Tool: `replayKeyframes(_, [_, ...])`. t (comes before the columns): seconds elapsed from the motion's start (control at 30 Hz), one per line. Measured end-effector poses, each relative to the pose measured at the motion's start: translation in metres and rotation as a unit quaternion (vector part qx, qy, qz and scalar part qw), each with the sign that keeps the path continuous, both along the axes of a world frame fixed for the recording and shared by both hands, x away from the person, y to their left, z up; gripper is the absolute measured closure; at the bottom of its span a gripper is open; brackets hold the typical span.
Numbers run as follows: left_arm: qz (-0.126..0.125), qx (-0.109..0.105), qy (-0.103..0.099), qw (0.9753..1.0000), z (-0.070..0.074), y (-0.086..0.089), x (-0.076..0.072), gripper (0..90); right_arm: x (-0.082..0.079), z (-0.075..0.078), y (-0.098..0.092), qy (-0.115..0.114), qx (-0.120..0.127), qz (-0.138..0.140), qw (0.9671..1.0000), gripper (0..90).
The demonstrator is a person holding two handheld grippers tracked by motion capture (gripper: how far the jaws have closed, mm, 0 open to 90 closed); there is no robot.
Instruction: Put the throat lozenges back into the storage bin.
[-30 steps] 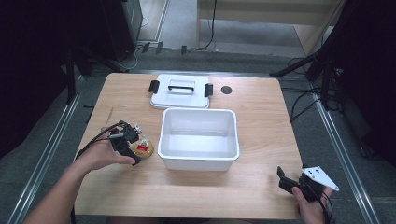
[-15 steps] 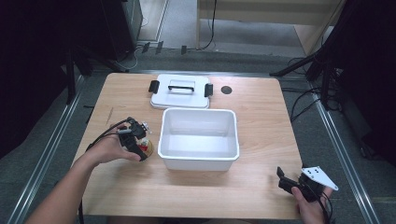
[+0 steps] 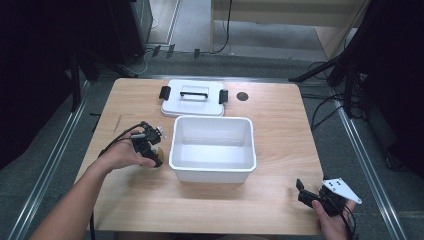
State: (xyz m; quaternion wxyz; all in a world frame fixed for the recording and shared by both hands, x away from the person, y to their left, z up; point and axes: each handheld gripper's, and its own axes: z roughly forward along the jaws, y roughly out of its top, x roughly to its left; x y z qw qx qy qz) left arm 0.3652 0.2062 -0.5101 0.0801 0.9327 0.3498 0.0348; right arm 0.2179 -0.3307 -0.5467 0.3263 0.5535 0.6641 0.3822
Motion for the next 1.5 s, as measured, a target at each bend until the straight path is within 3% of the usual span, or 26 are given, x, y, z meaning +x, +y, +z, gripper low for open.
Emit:
replayKeyframes(0.13, [0.0, -0.006, 0.003, 1.0, -0.003, -0.002, 0.002, 19.7, 0.0, 0.0, 0.0, 0.0, 0.0, 0.0, 1.0, 7.1])
replayKeyframes(0.4, [0.007, -0.011, 0.008, 0.9999, 0.0, 0.003, 0.002, 20.8, 0.0, 0.0, 0.0, 0.0, -0.001, 0.002, 1.0, 7.1])
replayKeyframes(0.57, [0.008, -0.018, 0.004, 0.9998, 0.01, 0.009, 0.0, 20.9, 0.0, 0.0, 0.0, 0.001, -0.001, 0.002, 1.0, 7.1])
replayKeyframes(0.87, [-0.013, -0.022, -0.01, 0.9996, 0.043, 0.012, -0.009, 21.0, 0.0, 0.0, 0.0, 0.002, -0.003, 0.002, 1.0, 7.2])
replayKeyframes(1.1, [-0.055, 0.002, -0.016, 0.9983, 0.073, 0.008, -0.02, 21.1, 0.0, 0.0, 0.0, 0.002, -0.003, 0.002, 1.0, 7.1])
replayKeyframes(1.5, [-0.081, 0.008, -0.039, 0.9959, 0.126, 0.001, -0.031, 21.1, 0.0, 0.0, 0.0, 0.003, -0.003, 0.001, 1.0, 7.2])
